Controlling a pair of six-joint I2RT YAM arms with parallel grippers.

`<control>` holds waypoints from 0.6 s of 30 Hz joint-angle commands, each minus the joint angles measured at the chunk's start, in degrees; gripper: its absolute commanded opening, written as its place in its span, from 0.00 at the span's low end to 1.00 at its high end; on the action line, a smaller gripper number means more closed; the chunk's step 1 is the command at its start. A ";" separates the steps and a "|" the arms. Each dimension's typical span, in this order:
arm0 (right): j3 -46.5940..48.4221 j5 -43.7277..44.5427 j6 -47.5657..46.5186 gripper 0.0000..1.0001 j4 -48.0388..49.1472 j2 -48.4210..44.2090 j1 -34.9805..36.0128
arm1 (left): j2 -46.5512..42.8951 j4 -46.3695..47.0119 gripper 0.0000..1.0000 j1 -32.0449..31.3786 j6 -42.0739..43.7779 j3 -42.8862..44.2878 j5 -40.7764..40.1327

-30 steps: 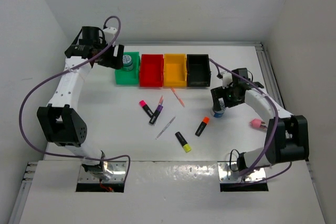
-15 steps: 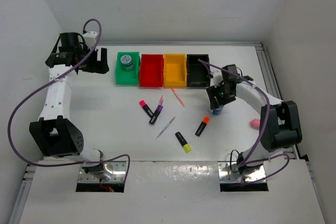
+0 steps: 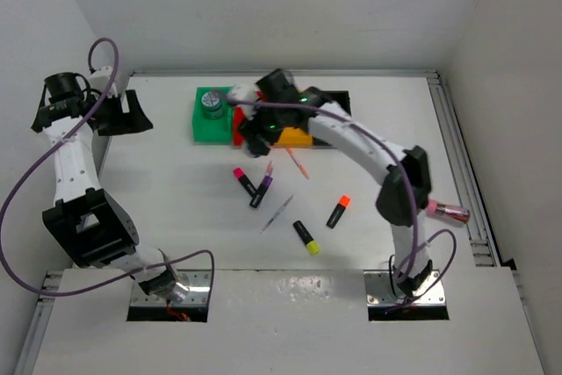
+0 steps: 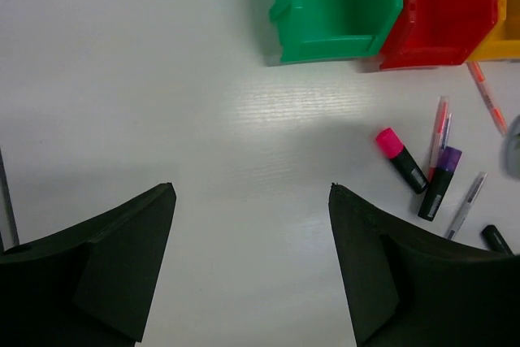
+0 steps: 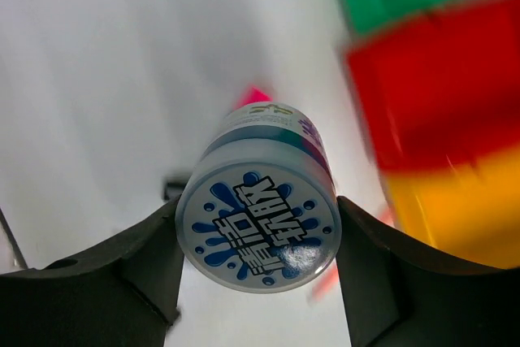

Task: Sort the stationery into containers
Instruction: Pick up the storage box at the center of the board, then place the storage box at the center of the board.

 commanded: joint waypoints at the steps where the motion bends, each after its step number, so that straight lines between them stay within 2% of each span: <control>1: 10.24 -1.14 -3.66 0.03 -2.10 9.72 7.98 | 0.11 -1.98 0.82 4.84 2.39 -0.57 7.18; 2: 13.92 -0.35 -4.11 0.03 -1.41 12.01 9.14 | 0.03 -2.51 0.82 6.86 4.13 -0.49 8.41; 4: 14.92 0.80 -4.81 0.05 1.74 16.68 11.86 | -0.41 -4.00 0.82 8.28 6.86 -0.48 8.77; 11: 11.24 3.61 -5.79 0.14 7.21 22.84 17.23 | -3.04 -10.24 0.82 10.39 18.20 -2.24 6.67; 13: 9.66 4.93 -4.47 0.24 7.91 22.67 17.85 | -4.19 -10.86 0.83 11.01 20.32 -2.85 5.61; 14: 8.78 5.45 -4.29 0.46 8.61 21.62 18.20 | -4.37 -11.21 0.83 11.27 21.37 -2.77 5.61; 15: 7.12 6.68 -3.68 0.60 9.05 20.92 18.38 | -4.63 -11.65 0.84 11.88 21.81 -2.68 6.13; 17: 5.53 8.09 -2.97 0.78 10.37 17.94 18.81 | -4.63 -12.71 0.84 12.76 23.30 -2.68 8.32; 18: 4.91 8.62 -1.92 0.81 10.29 16.79 18.82 | -4.55 -13.58 0.84 13.03 23.66 -2.42 9.38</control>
